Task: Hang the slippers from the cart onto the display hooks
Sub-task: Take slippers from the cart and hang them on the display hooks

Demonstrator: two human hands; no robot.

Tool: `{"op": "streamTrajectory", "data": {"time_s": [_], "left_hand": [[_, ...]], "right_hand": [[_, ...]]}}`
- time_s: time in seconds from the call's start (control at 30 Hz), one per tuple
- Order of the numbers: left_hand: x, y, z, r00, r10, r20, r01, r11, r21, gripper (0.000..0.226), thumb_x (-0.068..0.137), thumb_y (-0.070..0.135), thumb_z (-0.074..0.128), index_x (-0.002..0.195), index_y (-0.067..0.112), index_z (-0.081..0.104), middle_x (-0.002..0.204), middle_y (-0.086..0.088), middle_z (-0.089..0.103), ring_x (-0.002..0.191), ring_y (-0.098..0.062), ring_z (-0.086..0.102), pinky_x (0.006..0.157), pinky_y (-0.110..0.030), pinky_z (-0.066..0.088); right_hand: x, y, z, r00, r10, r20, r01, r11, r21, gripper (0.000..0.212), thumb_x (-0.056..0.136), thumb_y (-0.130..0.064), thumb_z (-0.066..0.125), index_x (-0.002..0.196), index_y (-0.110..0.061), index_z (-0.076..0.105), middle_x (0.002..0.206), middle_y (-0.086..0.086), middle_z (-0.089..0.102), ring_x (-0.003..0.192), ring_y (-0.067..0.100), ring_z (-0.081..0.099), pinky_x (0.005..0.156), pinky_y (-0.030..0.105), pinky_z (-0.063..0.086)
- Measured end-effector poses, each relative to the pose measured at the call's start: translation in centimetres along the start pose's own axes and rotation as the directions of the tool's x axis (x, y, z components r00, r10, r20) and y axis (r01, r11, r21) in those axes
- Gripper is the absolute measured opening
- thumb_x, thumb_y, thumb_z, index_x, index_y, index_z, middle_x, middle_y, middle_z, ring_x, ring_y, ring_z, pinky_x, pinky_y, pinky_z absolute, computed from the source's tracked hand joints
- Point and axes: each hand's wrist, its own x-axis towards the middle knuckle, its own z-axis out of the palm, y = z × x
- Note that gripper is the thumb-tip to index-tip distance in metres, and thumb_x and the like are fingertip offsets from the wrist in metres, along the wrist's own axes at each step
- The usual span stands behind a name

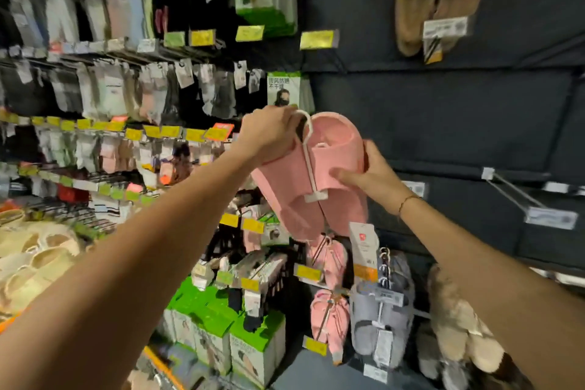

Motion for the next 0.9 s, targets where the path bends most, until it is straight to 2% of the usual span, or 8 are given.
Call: {"op": "streamTrajectory", "data": {"time_s": [0.07,0.17,0.23,0.33,0.57,0.67,0.77,0.9], "left_hand": [[3.0,2.2,0.4,0.999,0.035,-0.009,-0.036,0.998,-0.055,0.035,0.103,0.041,0.035,0.114,0.022,0.062,0.109,-0.018,0.067,0.098,-0.042,0.062,0.069,-0.04,0.037],[7.1,5.7,1.0,0.985,0.168,-0.028,-0.17,0.977,-0.13,0.033,0.102,0.044,0.032,0.097,0.025,0.058,0.098,-0.011,0.069,0.092,-0.039,0.064,0.066,-0.04,0.043],[9.5,7.8,1.2,0.977,0.209,-0.053,-0.214,0.964,-0.159,0.03,0.102,0.044,0.033,0.09,0.024,0.053,0.095,-0.01,0.068,0.089,-0.04,0.063,0.065,-0.04,0.041],[12.9,10.4,1.4,0.969,0.216,-0.123,-0.237,0.952,-0.195,0.025,0.101,0.039,0.038,0.091,0.023,0.054,0.097,-0.011,0.069,0.09,-0.042,0.063,0.066,-0.039,0.038],[22.5,13.8,-0.8,0.932,0.174,-0.319,-0.287,0.891,-0.351,0.032,0.086,0.061,0.054,0.084,0.028,0.054,0.082,0.006,0.068,0.08,-0.026,0.063,0.067,-0.034,0.045],[26.5,13.9,-2.5,0.946,0.126,-0.299,-0.293,0.726,-0.623,0.033,0.08,0.061,0.063,0.098,0.034,0.055,0.094,0.015,0.066,0.093,-0.014,0.063,0.08,-0.033,0.05],[30.4,13.3,-3.5,0.956,-0.016,-0.293,-0.252,0.465,-0.849,0.045,0.077,0.042,0.065,0.117,0.024,0.056,0.099,0.006,0.068,0.095,-0.011,0.064,0.087,-0.035,0.055],[33.8,13.7,-2.9,0.963,-0.117,-0.241,-0.212,0.217,-0.953,0.056,0.084,0.038,0.066,0.132,0.014,0.049,0.114,-0.001,0.061,0.099,-0.011,0.062,0.078,-0.025,0.051]], "right_hand": [[-0.2,0.9,-2.2,0.995,0.052,-0.082,-0.047,0.997,0.061,0.076,0.072,-0.027,0.087,0.133,-0.018,0.043,0.123,-0.006,0.058,0.105,0.001,0.058,0.07,0.013,0.052],[0.3,0.9,-5.1,0.979,0.065,-0.192,-0.041,0.991,0.128,0.088,0.065,-0.024,0.093,0.137,-0.021,0.042,0.124,-0.008,0.059,0.109,0.005,0.059,0.079,0.02,0.053],[0.8,0.5,-7.2,0.957,0.061,-0.282,-0.022,0.99,0.138,0.08,0.064,-0.022,0.093,0.131,-0.02,0.05,0.118,-0.006,0.064,0.104,0.008,0.063,0.075,0.023,0.055],[1.9,-0.6,-10.3,0.903,0.043,-0.428,0.031,0.986,0.165,0.048,0.072,-0.014,0.088,0.113,-0.016,0.063,0.103,-0.001,0.071,0.094,0.013,0.069,0.063,0.019,0.055],[7.1,-5.8,-16.6,0.816,-0.064,-0.575,0.167,0.978,0.129,0.04,0.073,-0.008,0.086,0.105,-0.02,0.065,0.101,-0.001,0.073,0.089,0.013,0.071,0.07,0.027,0.058],[10.1,-9.7,-19.0,0.785,-0.09,-0.613,0.228,0.962,0.151,0.037,0.073,-0.009,0.086,0.1,-0.024,0.065,0.098,-0.006,0.072,0.087,0.011,0.07,0.069,0.028,0.057],[13.1,-13.3,-21.6,0.78,-0.118,-0.614,0.241,0.963,0.122,0.04,0.07,-0.011,0.088,0.101,-0.022,0.065,0.103,-0.002,0.072,0.092,0.018,0.069,0.076,0.037,0.059],[17.2,-17.2,-25.0,0.75,-0.12,-0.651,0.287,0.945,0.156,0.037,0.07,-0.009,0.087,0.097,-0.019,0.065,0.1,0.001,0.071,0.089,0.02,0.07,0.073,0.036,0.059]]}}
